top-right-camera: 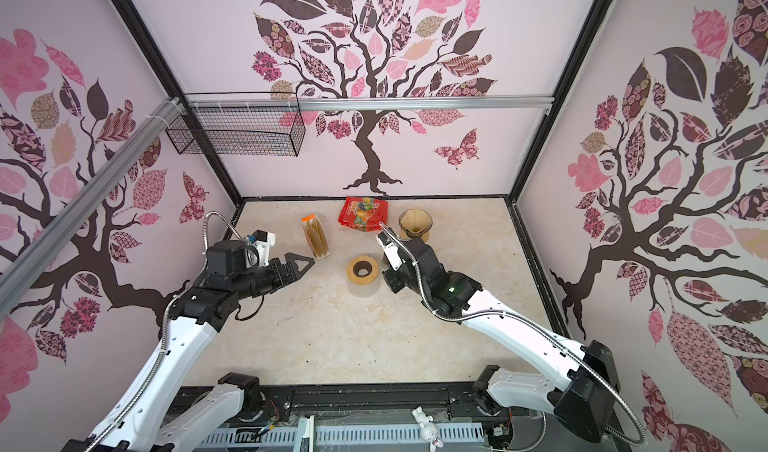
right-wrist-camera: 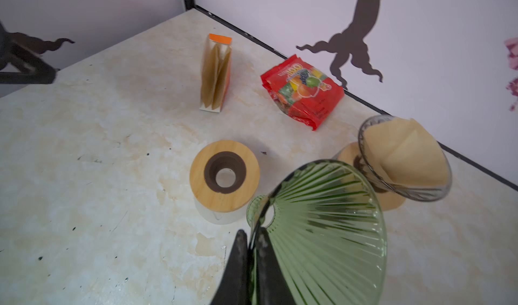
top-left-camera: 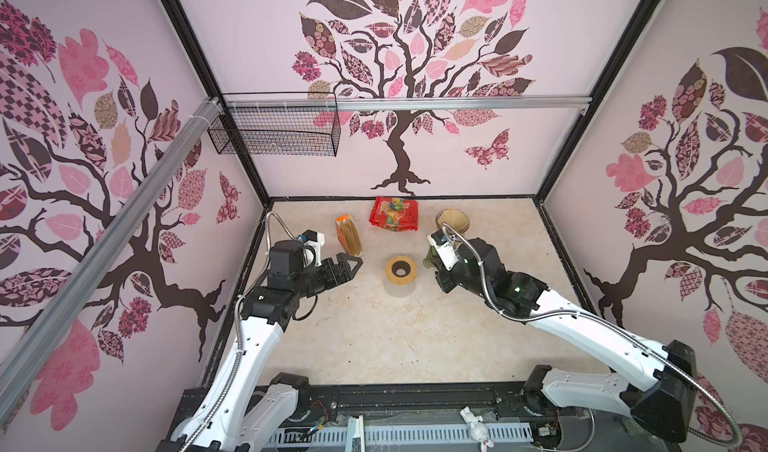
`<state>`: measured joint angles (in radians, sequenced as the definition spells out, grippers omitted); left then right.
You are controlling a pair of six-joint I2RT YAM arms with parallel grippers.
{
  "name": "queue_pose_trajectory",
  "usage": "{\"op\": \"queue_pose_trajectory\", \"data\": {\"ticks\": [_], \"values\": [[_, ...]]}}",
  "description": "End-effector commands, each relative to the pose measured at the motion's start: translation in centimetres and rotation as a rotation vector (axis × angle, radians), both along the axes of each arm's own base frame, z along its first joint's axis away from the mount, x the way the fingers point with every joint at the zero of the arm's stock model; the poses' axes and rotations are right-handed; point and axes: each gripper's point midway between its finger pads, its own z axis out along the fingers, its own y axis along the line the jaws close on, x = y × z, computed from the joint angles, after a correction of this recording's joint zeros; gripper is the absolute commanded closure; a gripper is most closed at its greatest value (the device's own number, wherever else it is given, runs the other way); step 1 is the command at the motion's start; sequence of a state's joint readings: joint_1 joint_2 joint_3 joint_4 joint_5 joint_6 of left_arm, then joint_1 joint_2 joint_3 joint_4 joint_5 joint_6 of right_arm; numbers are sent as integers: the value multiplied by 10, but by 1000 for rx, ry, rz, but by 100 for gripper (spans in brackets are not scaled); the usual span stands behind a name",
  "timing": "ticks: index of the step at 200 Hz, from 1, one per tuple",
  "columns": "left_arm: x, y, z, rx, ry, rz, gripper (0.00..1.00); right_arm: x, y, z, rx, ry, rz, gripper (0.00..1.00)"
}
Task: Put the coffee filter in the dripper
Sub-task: 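Lift the green dripper and carry it toward the pitcher with the right gripper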
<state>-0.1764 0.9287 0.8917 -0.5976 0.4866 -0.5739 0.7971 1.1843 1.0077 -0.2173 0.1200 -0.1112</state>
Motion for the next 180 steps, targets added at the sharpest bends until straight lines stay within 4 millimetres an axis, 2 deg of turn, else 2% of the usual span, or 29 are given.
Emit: {"op": "queue_pose_trajectory", "data": {"ticks": [1, 33, 64, 86, 102, 128, 180], "values": [[-8, 5, -23, 69, 33, -24, 3, -9, 34, 38, 19, -162, 205, 100], [-10, 10, -33, 105, 22, -16, 3, -17, 55, 26, -51, -183, 332, 100], [-12, 4, -38, 77, 4, -53, 3, -17, 68, 6, -155, -221, 387, 100], [-14, 0, -30, 63, -31, -74, 3, -11, 71, -7, -196, -222, 389, 100], [-15, 0, -32, 65, -30, -77, 3, -7, 74, -14, -243, -233, 403, 100], [-13, -1, -33, 68, -28, -87, 3, 2, 79, -16, -272, -262, 392, 100], [-15, -2, -31, 63, -38, -93, 3, 16, 86, -32, -344, -266, 389, 100]]}}
